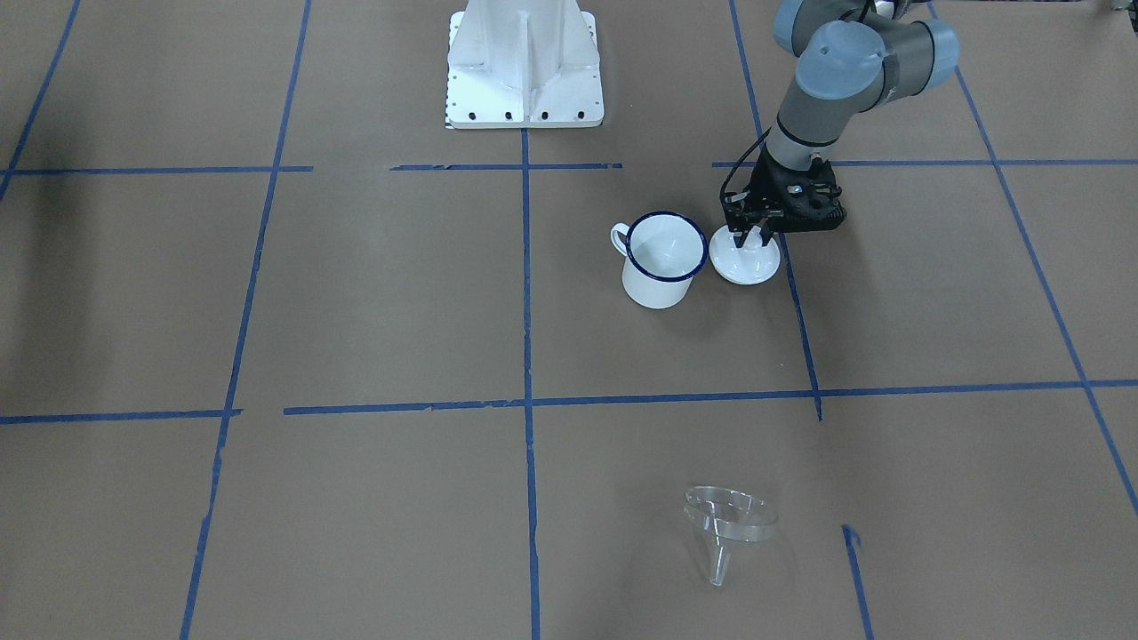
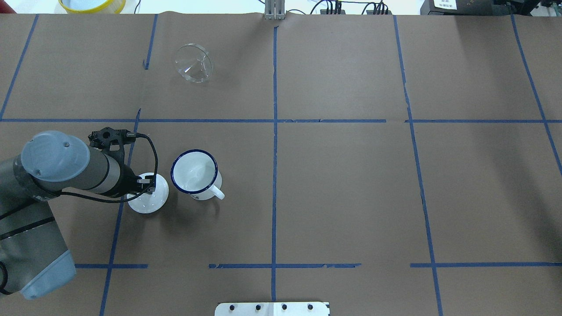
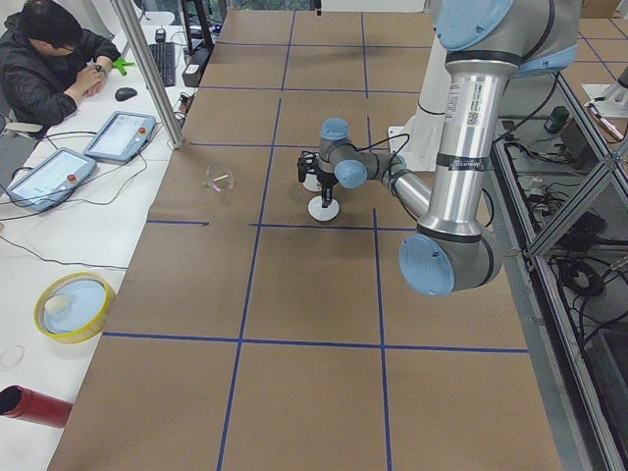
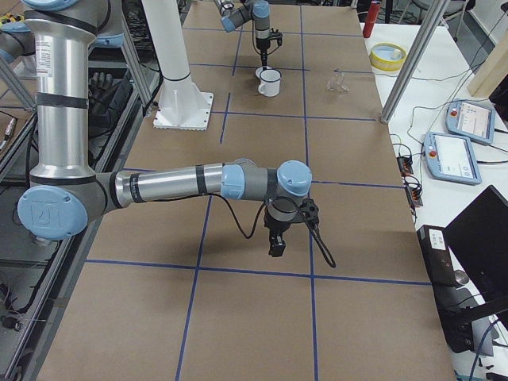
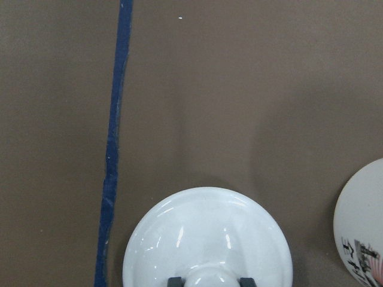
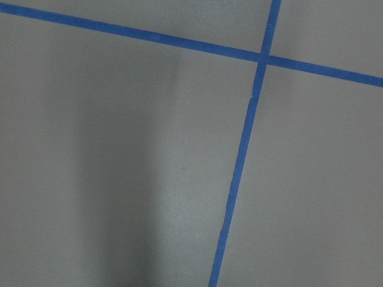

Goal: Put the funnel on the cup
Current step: 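Open the left gripper and move it toward the clear glass funnel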

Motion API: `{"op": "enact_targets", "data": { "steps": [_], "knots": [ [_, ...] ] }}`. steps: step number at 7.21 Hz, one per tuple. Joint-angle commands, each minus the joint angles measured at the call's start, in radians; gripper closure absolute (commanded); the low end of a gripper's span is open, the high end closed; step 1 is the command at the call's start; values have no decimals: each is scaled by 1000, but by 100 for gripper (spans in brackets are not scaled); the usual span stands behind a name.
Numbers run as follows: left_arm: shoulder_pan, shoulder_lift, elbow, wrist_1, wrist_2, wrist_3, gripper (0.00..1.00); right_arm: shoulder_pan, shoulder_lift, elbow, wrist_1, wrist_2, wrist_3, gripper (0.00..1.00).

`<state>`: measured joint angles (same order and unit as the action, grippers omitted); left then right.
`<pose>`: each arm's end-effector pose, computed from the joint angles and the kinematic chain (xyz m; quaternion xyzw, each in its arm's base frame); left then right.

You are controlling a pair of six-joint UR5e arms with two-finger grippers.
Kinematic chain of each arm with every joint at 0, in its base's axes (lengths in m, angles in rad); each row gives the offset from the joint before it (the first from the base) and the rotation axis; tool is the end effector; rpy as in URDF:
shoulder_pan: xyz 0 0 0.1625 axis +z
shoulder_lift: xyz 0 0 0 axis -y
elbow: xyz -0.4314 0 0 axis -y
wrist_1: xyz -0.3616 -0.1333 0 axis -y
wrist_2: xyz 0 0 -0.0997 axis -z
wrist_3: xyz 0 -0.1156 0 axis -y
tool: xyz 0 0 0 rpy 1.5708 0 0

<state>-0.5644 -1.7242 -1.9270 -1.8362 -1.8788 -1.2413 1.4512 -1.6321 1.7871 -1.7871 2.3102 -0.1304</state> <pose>0.3951 -0.3665 0.4214 0.0333 0.3981 -0.0496 0.9154 0.0043 -0.4287 0.6286 -0.0266 -0.3613 -0.1052 0.9261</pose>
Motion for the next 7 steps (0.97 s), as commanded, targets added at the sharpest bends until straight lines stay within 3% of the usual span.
{"op": "enact_targets", "data": {
  "steps": [1,3,5,7],
  "knots": [
    [-6,-3,-9,0,1,-1,0,0,0,0,0,0,1,0],
    [-85,-2,-84,5,0,-10,0,0,0,0,0,0,0,0],
    [-243,-50,-64,-38,-2,-148,0,0,0,0,0,0,0,0],
    [-287,-170,107,-258,62,-457,0,0,0,0,0,0,0,0]
  ]
}}
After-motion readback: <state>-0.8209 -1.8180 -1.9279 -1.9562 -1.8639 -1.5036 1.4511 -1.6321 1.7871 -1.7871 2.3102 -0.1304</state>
